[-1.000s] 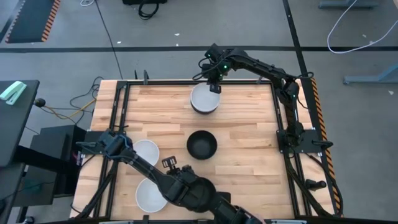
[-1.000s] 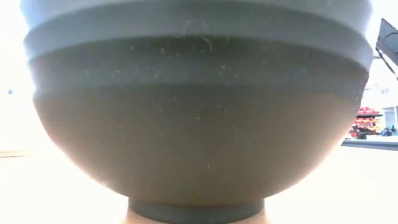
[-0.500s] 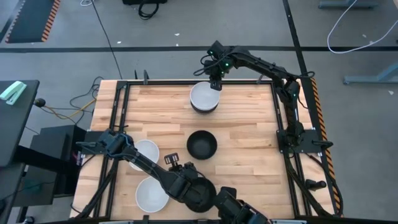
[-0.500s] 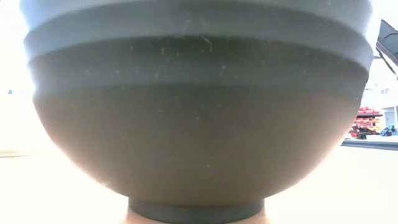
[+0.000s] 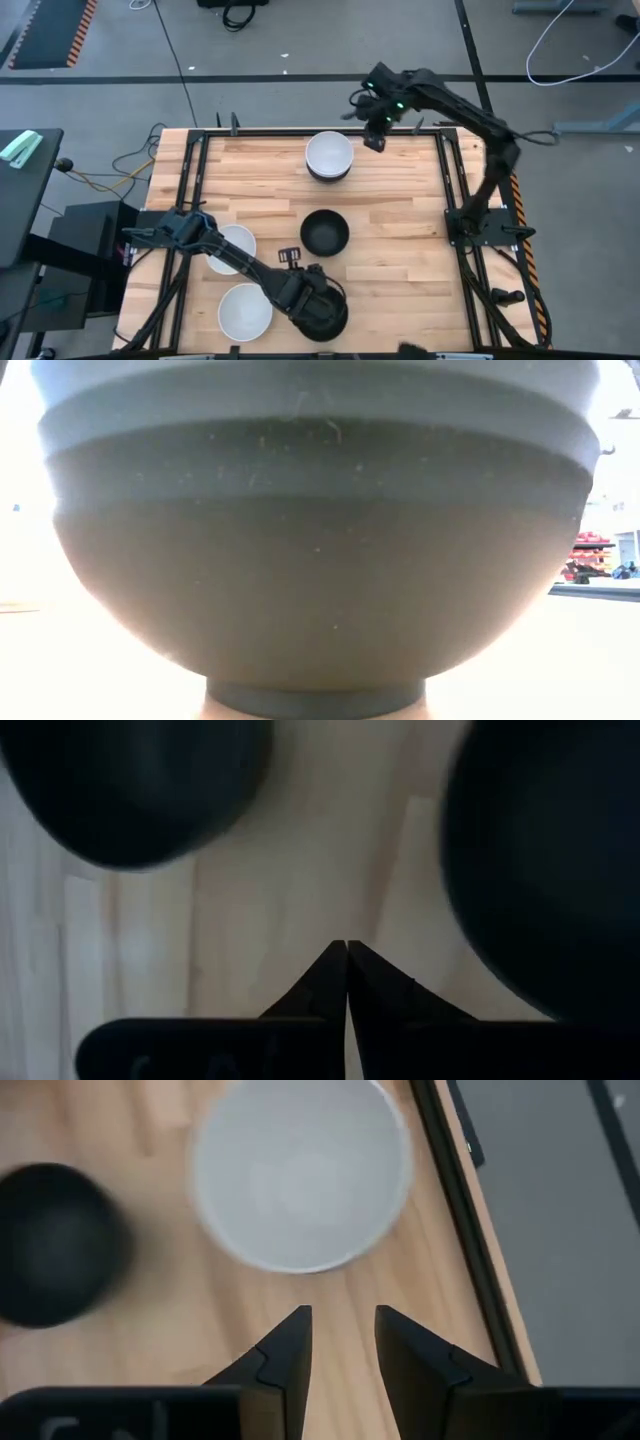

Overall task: Nest bowls inside each other
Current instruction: Stack the black bowl on top of the stacked white bowls

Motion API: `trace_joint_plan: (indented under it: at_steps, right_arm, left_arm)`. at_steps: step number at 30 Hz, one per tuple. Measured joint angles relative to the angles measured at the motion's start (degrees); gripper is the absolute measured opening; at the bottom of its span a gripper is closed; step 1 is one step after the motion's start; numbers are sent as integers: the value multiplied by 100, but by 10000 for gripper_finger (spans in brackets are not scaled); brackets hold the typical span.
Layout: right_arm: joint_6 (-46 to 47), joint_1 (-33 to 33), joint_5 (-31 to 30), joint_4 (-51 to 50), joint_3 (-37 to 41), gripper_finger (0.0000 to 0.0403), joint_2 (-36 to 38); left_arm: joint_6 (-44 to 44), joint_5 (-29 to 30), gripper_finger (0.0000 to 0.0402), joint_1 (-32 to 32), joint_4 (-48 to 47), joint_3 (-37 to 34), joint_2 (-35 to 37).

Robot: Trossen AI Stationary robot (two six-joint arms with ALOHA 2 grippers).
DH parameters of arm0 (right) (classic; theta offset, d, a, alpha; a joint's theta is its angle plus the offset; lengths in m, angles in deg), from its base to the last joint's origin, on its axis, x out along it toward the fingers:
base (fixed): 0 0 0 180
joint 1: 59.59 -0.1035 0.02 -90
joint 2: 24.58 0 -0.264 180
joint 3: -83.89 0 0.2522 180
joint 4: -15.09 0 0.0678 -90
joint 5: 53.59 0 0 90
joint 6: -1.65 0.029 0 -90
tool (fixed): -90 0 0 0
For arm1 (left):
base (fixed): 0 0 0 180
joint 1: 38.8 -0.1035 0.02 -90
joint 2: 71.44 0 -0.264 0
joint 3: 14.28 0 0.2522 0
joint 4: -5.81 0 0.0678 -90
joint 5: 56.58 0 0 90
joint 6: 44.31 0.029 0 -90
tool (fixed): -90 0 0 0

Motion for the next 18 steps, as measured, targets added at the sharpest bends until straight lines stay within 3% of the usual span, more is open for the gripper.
trace_joint_plan:
  at_steps: [6, 10, 18]
  right_arm:
    - [747, -885, -35, 596, 1410, 119, 1567]
    - [1416, -1606, -381, 705, 2417, 119, 2485]
    - [2547, -2890, -970, 965, 3660, 119, 3659]
  left_arm:
    - [801, 13, 24, -524, 41, 0, 0]
    - [1449, -32, 23, -997, 57, 0, 0]
    - [2524, -1050, 13, -1515, 1034, -2, 0]
